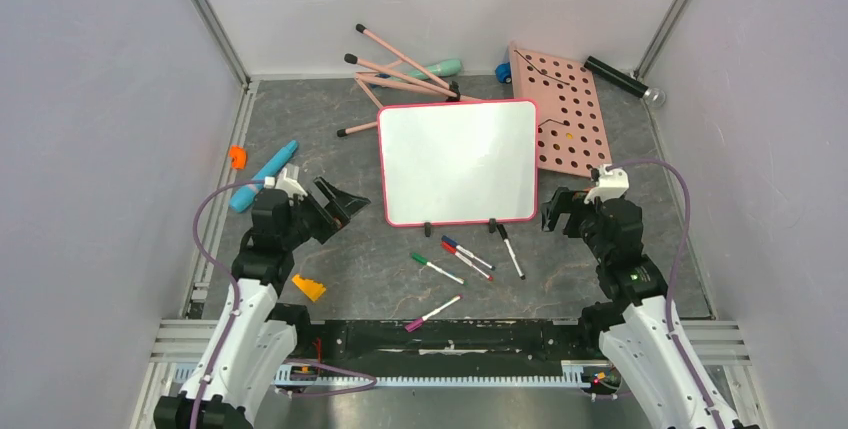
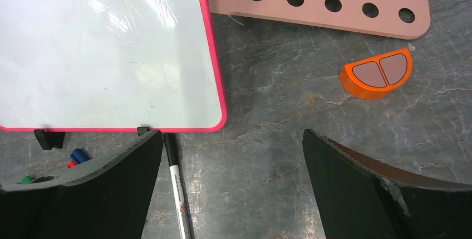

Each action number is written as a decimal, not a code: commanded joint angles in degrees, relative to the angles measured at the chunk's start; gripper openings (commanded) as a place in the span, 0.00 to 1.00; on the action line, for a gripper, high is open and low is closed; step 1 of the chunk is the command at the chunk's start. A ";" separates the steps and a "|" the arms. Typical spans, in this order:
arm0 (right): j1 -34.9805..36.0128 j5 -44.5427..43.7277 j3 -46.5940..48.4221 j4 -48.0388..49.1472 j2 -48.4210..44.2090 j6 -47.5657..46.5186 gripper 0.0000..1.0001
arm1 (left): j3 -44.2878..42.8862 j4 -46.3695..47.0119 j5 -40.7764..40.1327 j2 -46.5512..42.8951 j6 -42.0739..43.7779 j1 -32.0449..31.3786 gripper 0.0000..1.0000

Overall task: Write a sentence on the whiteboard
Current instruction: Open the whiteboard marker at the center of the board.

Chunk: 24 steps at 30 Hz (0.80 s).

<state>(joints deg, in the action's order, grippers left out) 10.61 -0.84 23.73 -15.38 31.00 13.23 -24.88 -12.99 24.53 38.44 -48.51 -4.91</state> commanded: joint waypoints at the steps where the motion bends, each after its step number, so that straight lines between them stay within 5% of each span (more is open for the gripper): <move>1: -0.06 0.67 0.47 -0.21 -0.60 -1.69 0.98 | -0.37 -0.59 1.32 -1.57 3.07 0.07 1.00; 10: -0.07 12.39 -0.60 3.29 1.20 -3.72 0.99 | 1.74 8.83 10.61 1.56 2.83 -0.68 1.00; 14: 1.96 15.97 -1.05 5.43 3.88 -3.74 0.92 | -0.43 7.23 6.88 1.71 5.71 -5.38 1.00; 24: 24.07 6.62 -1.17 5.48 10.13 -0.95 0.74 | -1.99 10.31 -2.32 3.89 9.23 -22.01 1.00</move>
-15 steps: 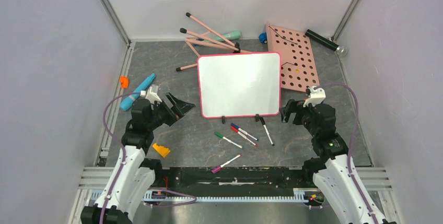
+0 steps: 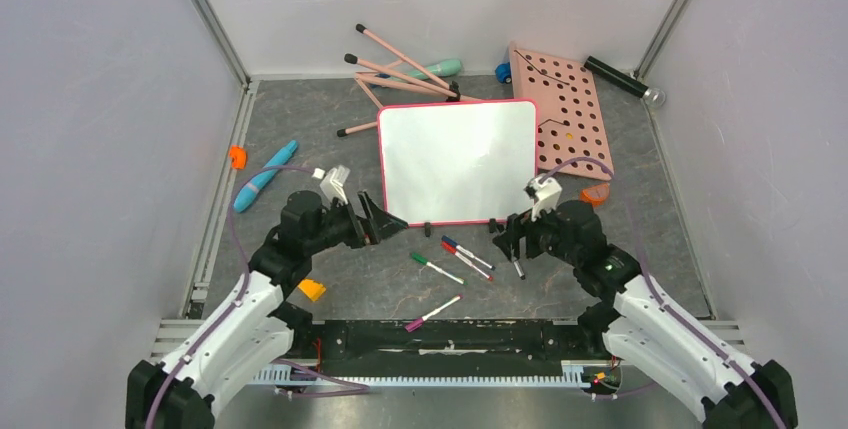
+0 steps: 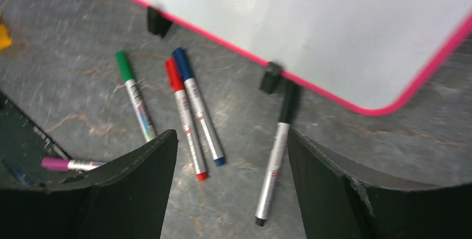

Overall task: Write a sentence on the whiteboard
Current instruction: Open the whiteboard marker at the center of the board.

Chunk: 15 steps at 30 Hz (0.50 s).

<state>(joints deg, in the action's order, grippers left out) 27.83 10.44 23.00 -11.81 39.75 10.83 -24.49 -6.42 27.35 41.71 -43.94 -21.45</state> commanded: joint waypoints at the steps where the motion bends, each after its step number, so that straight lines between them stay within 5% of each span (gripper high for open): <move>1: 8.87 -6.57 -0.81 1.86 1.65 2.37 0.73 | -2.12 3.90 -6.48 0.69 4.90 -6.53 1.00; 9: 21.41 -17.33 -3.52 3.81 5.33 6.64 0.69 | 2.15 11.94 -8.38 1.56 4.46 -9.37 1.00; 15: 22.17 -29.10 -1.89 -2.68 6.18 7.33 0.69 | 3.01 9.03 -9.64 0.04 5.68 -9.70 1.00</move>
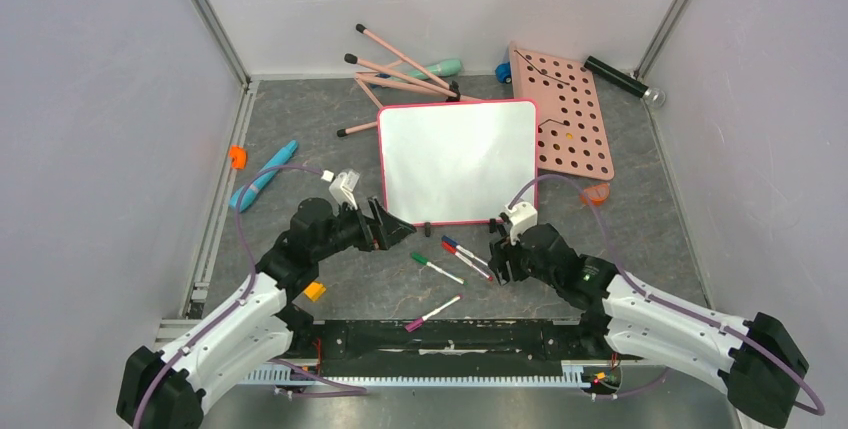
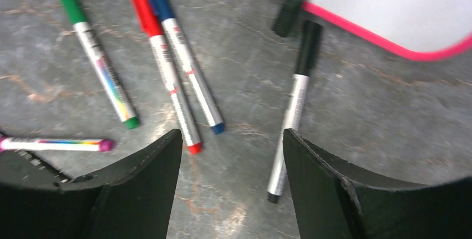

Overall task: Write a sentence on the whiteboard
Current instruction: Open the whiteboard marker at the center of the board.

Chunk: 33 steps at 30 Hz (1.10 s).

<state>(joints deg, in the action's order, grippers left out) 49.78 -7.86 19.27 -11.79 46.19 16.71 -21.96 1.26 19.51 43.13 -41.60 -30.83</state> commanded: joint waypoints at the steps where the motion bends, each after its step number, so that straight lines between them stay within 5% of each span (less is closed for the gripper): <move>1: 0.16 -12.64 1.75 -3.44 -0.38 1.80 0.69 | 0.66 0.86 -2.00 -1.80 3.39 -0.29 1.00; 9: 0.15 -15.33 0.61 -4.92 3.02 5.30 0.66 | 1.74 -0.90 -3.25 -4.48 3.37 -0.28 1.00; 15: 0.18 -13.78 1.87 -6.40 10.05 6.20 0.54 | 0.82 -3.43 -3.33 -4.24 3.29 -0.30 1.00; 17: 0.19 -12.56 2.16 -7.37 11.54 6.25 0.39 | 0.45 -3.53 -3.18 -4.07 3.28 -0.28 1.00; 20: 0.22 -11.27 3.26 -10.56 12.31 6.83 0.00 | -0.20 -3.68 -2.85 -3.80 3.09 -0.28 1.00; 33: 0.14 12.40 12.67 -19.04 5.43 0.34 0.00 | -3.78 6.31 8.58 5.81 -1.99 -1.33 1.00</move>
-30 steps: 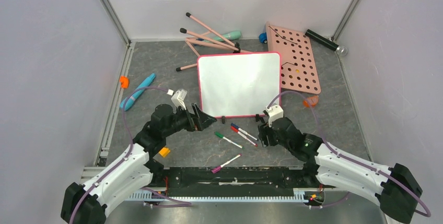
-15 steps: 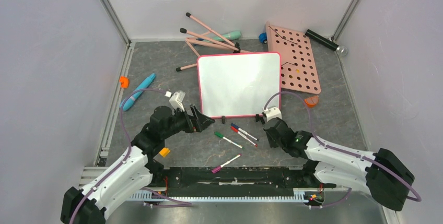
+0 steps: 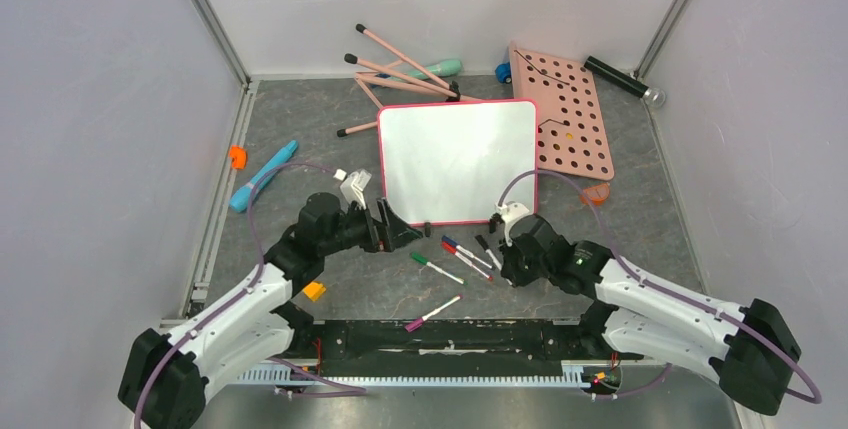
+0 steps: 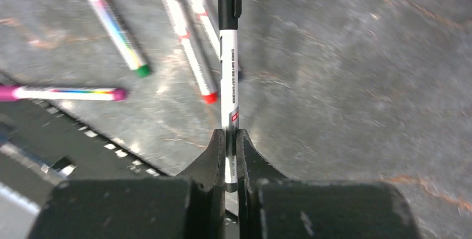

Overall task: Write a sentence on the whiteboard
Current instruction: Open the whiteboard marker at the center of the board.

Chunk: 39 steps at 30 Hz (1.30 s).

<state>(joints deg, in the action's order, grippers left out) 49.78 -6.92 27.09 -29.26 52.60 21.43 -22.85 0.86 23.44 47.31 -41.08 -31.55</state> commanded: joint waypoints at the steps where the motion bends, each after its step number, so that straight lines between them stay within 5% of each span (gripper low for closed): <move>1: 0.14 13.30 5.06 -0.33 -1.29 -5.36 0.00 | -2.82 7.91 4.89 2.16 -3.60 -0.77 1.00; 11: 0.15 25.78 7.81 10.98 0.55 -6.49 0.00 | -3.39 12.92 6.25 8.02 -10.28 -2.46 0.99; 25: 0.24 29.09 10.56 17.80 4.14 -7.70 0.00 | -5.28 13.87 9.17 15.82 -14.86 -3.94 0.80; 34: 0.26 27.78 10.79 19.48 4.68 -8.44 0.00 | -5.47 16.45 10.77 16.77 -17.36 -5.27 0.08; 39: 0.30 25.14 9.22 20.16 1.78 -7.71 0.08 | -5.04 16.43 9.59 15.39 -17.95 -5.27 0.02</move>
<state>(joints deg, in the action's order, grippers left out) 49.89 20.53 35.16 -13.32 57.41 13.61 -26.96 15.64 32.95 64.03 -57.76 -36.45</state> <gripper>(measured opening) 0.038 0.128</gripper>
